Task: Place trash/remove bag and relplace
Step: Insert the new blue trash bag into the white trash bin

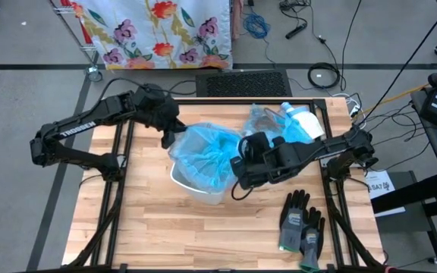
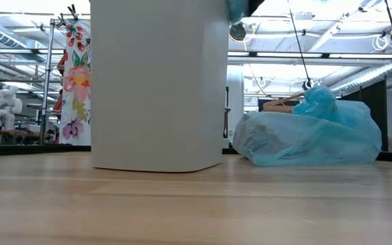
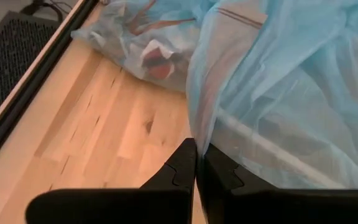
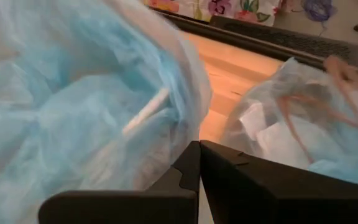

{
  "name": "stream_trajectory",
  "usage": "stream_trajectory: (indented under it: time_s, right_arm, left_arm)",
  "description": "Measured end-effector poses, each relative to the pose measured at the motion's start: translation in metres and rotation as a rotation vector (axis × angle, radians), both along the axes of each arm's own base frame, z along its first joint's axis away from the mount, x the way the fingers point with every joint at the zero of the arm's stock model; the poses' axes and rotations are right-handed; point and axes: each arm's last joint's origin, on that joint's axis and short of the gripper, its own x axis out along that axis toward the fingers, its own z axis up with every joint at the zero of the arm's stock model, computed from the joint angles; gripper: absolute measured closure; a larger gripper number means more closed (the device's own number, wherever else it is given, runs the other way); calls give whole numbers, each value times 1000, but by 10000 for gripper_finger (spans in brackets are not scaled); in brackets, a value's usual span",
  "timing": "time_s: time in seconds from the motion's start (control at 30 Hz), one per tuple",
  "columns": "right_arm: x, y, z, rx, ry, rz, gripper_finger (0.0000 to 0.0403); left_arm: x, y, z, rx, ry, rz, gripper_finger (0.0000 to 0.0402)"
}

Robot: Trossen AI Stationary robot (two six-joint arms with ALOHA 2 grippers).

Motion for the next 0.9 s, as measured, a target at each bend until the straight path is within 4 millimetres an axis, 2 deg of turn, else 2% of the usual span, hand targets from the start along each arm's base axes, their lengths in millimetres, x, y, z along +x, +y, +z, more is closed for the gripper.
stream_trajectory:
  time_s: [0.2,0.4,0.63,0.73,0.9]
  right_arm:
    - [0,5,-30,18,-87,-1,403]
    - [-26,3,-55,56,-249,17,403]
    - [-47,-5,-78,77,-490,94,403]
    - [-55,-7,-69,72,-571,117,403]
    - [-70,-8,-26,-5,-610,199,403]
  left_arm:
    - [-6,-3,-6,6,-25,1,385]
    - [-8,-5,-6,-27,-42,-43,385]
    - [-7,-5,-6,-29,-41,-42,385]
    - [-8,-5,-6,-32,-41,-40,385]
    - [-8,-5,-6,-37,-39,-37,385]
